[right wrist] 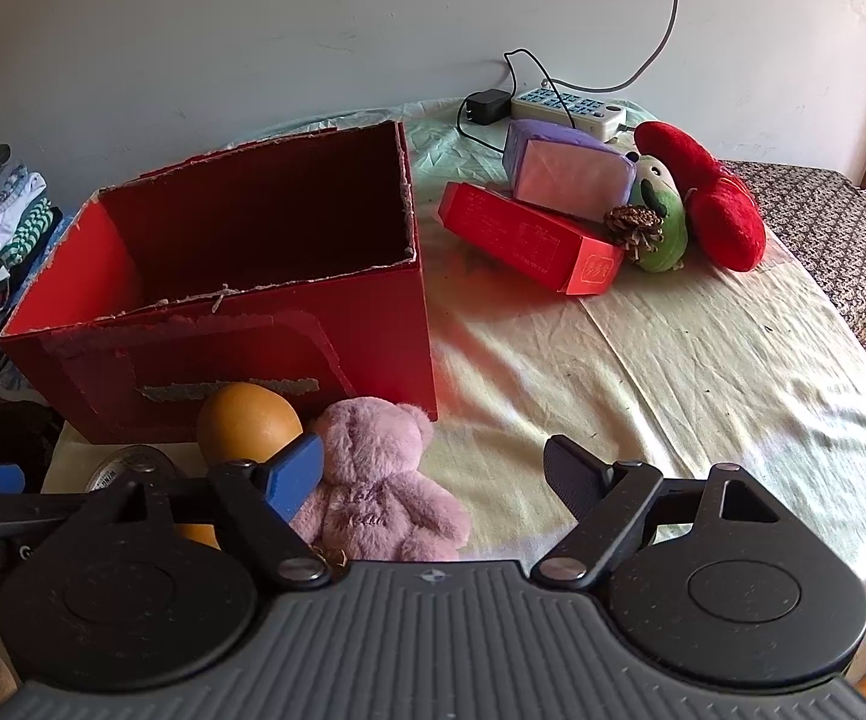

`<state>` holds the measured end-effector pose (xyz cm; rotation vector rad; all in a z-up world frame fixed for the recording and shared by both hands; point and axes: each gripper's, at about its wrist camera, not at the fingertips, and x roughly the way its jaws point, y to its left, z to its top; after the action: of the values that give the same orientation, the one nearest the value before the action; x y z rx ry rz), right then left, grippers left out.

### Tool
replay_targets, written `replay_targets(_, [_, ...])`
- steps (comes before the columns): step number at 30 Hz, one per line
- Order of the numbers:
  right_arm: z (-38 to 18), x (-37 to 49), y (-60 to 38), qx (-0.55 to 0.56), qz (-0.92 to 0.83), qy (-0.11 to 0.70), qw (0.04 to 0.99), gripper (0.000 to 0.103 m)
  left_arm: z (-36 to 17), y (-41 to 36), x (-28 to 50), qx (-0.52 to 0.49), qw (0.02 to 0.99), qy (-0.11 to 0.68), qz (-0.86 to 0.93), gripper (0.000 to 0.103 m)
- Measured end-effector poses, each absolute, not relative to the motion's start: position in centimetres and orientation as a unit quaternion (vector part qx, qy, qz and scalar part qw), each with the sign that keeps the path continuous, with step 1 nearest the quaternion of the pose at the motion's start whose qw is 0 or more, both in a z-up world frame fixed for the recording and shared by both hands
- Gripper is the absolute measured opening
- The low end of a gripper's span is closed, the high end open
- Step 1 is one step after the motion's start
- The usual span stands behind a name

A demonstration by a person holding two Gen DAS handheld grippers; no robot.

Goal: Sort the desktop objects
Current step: 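Move the right gripper toward the brown pine cone beside the teddy bear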

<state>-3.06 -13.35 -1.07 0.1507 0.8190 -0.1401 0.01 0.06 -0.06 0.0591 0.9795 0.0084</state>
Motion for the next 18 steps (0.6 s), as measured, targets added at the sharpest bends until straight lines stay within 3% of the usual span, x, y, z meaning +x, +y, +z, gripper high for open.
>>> replay_targets(18, [-1.2, -3.3, -12.6, 0.077, -0.049, 0.394, 0.915, 0.08, -1.0, 1.1, -0.2, 0.025, 0.876, 0.481, 0.0, 0.102])
